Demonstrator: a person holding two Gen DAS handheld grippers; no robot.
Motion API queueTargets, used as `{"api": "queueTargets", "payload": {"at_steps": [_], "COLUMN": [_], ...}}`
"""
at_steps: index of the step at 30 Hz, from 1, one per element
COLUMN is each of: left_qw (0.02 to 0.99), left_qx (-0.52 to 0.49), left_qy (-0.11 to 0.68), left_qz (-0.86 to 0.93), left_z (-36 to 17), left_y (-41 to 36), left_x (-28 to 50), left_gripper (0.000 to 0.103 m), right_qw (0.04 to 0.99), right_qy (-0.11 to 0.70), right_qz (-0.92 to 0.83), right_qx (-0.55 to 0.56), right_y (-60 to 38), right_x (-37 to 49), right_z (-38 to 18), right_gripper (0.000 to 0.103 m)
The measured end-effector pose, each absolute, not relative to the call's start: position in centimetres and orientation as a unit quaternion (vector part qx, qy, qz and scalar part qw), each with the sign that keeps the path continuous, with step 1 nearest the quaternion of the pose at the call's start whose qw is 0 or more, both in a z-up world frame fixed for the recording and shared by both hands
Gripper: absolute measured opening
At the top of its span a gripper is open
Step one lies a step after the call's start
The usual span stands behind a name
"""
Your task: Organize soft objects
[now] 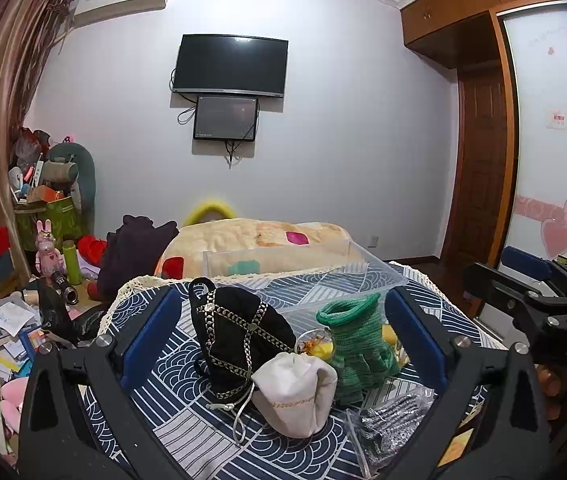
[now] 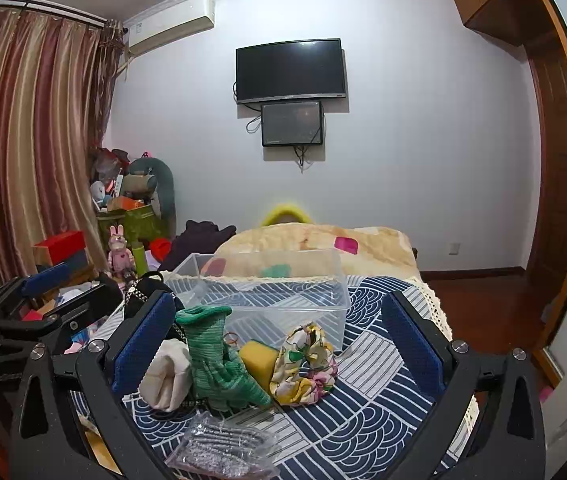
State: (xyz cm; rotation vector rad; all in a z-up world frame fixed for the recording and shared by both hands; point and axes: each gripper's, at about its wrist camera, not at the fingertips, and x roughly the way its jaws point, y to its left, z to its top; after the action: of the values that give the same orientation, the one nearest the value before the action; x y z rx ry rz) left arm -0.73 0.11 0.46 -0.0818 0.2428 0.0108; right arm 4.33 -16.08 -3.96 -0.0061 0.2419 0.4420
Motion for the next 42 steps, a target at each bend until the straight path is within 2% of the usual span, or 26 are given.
{"api": "queueTargets", "payload": {"at_steps": [42], "left_qw": [0.993], "left_qx": [-0.038], "left_qy": [0.115], "left_qz": [0.002], "left_z": [0.66], "left_y": [-0.14], "left_x": [-1.03], "left_gripper": [0.103], "right_qw": [0.967], "right_qy": [0.113], "right_qz": [0.227], "right_qx": [-0.002], "right_y": [-15.67], "right_x": [3.69], "right_z": [-3.89], "right_gripper": [0.103]}}
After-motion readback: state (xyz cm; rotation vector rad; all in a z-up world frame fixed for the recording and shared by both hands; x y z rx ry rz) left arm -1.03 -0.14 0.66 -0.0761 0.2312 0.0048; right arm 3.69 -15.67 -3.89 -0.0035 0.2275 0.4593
